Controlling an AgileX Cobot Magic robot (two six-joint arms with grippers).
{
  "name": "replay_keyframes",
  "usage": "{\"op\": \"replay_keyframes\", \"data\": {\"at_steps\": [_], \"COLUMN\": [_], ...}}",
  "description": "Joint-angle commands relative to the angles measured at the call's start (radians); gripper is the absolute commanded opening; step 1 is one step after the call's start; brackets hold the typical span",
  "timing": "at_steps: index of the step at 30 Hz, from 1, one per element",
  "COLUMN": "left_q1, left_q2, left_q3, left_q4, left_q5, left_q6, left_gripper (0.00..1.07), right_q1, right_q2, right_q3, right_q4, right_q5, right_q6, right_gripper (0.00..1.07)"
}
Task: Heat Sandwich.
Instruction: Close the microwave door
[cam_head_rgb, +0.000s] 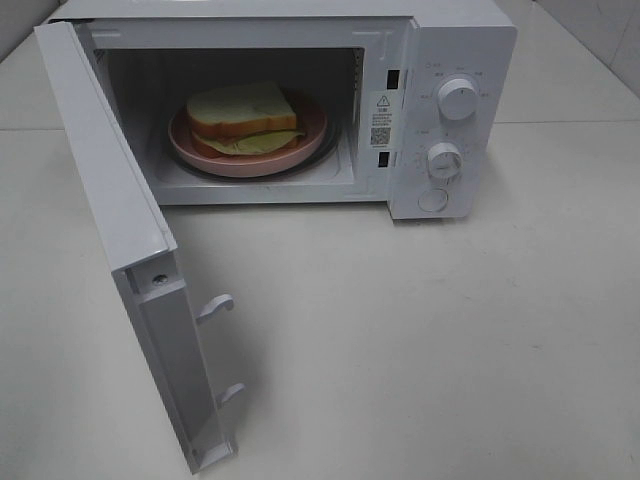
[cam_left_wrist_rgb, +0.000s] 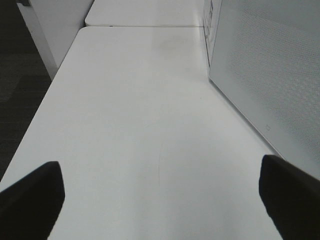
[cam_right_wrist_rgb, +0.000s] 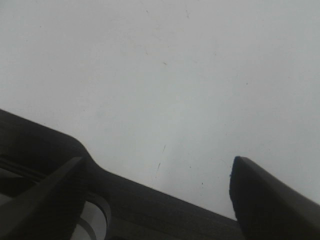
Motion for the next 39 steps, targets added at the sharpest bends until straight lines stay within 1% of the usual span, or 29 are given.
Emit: {"op": "replay_keyframes", "data": {"at_steps": [1,2,6,7,11,12,14,17,19,21,28,32,34,39], "left_q1": [0.003,0.003,0.003,0.003,0.003,0.003,0.003,0.003,0.003,0.003,0.003,0.003,0.003,0.003], "left_q2": [-0.025,-0.025,-0.025,-0.025,-0.025,-0.025,-0.025,-0.025,-0.025,-0.025,-0.025,-0.025,-0.025,-0.025], "left_q3": [0.003,0.003,0.003,0.003,0.003,0.003,0.003,0.003,0.003,0.003,0.003,0.003,0.003,0.003], "left_q4": [0.000,0.000,0.000,0.000,0.000,0.000,0.000,0.000,0.000,0.000,0.000,0.000,0.000,0.000], "left_q5": [-0.006,-0.006,-0.006,-0.006,-0.006,-0.006,-0.006,-0.006,-0.006,-0.006,-0.006,-0.006,-0.006,-0.006], "left_q6": [-0.001,-0.001,-0.001,-0.001,-0.001,-0.001,-0.001,-0.001,-0.001,-0.001,-0.001,-0.001,-0.001,0.000], "left_gripper": [1.05,1.05,1.05,1.05,1.05,1.05,1.05,1.05,1.05,1.05,1.05,1.05,1.05,1.05], "right_q1": [-0.059,-0.059,-0.127,-0.127,-0.190,-0.190,-0.221,-0.230,-0.238,-0.238,-0.238,-0.267,-0.312,-0.317], "right_q2": [-0.078,-0.078,-0.170,-0.170,-0.265,-0.265,-0.318,-0.350,-0.404,-0.440,-0.549,-0.601,-0.642,-0.640], "right_q3": [0.033,0.033,0.081,0.081,0.136,0.136,0.153,0.153,0.153,0.153,0.157,0.159,0.159,0.159], "right_q4": [0.029,0.029,0.037,0.037,0.038,0.038,0.038,0.040,0.046,0.062,0.060,0.061,0.064,0.065], "right_q5": [-0.019,-0.019,-0.056,-0.056,-0.088,-0.088,-0.077,-0.077,-0.077,-0.075,-0.074,-0.073,-0.073,-0.073], "right_q6": [0.002,0.002,0.002,0.002,0.002,0.002,-0.002,-0.002,-0.002,-0.002,-0.010,-0.011,-0.013,-0.013], "right_gripper": [0.76,0.76,0.76,0.76,0.76,0.76,0.76,0.76,0.76,0.76,0.76,0.76,0.76,0.76]}}
